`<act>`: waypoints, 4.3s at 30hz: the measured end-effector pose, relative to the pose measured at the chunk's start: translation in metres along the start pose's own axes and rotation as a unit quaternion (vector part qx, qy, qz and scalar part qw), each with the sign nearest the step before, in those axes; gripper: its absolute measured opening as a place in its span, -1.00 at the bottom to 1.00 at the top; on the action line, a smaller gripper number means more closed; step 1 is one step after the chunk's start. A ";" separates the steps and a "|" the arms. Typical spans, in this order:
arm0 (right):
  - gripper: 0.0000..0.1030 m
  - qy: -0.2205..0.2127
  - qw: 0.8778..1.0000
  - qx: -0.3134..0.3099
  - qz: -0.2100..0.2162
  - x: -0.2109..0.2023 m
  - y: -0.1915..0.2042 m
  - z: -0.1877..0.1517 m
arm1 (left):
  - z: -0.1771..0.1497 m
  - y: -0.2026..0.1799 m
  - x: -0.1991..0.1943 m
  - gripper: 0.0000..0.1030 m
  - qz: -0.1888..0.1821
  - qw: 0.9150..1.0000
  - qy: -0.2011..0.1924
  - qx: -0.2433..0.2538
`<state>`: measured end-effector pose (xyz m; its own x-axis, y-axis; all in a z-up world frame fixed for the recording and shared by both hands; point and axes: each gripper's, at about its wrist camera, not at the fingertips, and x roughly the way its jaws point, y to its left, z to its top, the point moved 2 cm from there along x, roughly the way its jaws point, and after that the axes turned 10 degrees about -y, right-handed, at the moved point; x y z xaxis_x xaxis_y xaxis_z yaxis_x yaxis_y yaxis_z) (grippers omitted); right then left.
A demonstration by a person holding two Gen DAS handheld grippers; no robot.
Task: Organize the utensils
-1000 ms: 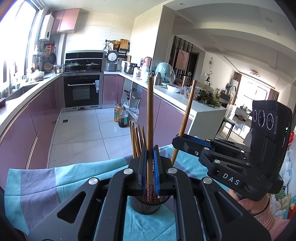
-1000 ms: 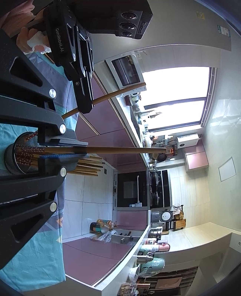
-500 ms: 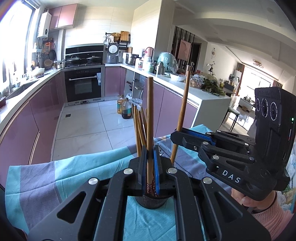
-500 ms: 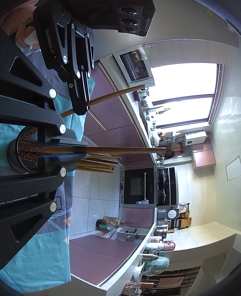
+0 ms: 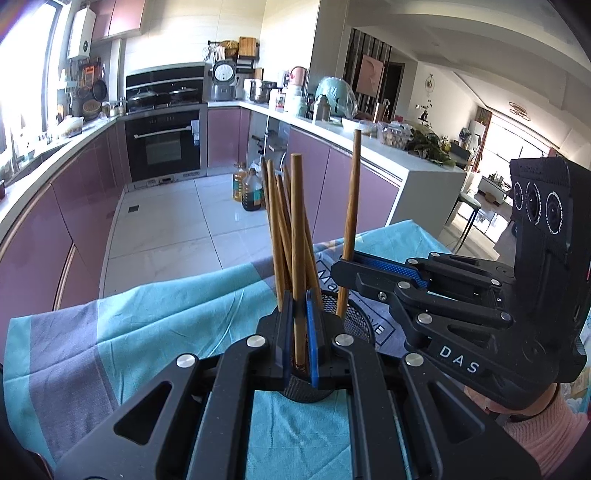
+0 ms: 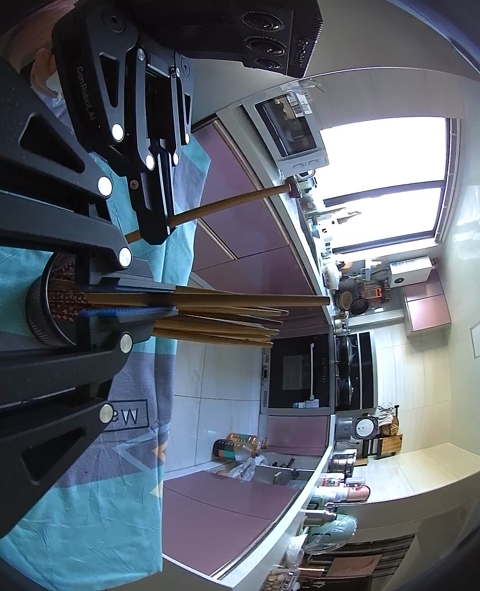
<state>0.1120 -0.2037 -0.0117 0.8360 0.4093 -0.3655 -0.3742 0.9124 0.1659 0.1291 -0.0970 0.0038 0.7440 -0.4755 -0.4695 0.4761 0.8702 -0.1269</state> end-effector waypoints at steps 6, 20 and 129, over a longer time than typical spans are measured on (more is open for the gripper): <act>-0.87 0.017 1.000 0.022 0.002 0.011 -0.008 -0.008 | 0.000 0.006 0.011 -0.85 -0.001 1.000 0.010 -0.003; -0.60 0.012 0.999 0.033 0.003 0.001 -0.008 -0.016 | 0.002 0.026 0.020 -0.46 0.004 1.000 0.006 -0.017; 0.87 -0.153 0.982 -0.041 -0.104 -0.108 0.063 -0.052 | -0.084 0.056 -0.203 0.89 0.240 0.947 -0.212 -0.017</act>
<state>-0.0230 -0.1902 -0.0093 0.9746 0.2051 -0.0898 -0.2026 0.9786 0.0368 -0.0343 0.0589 0.0183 0.9959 -0.0264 -0.0870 0.0249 0.9995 -0.0186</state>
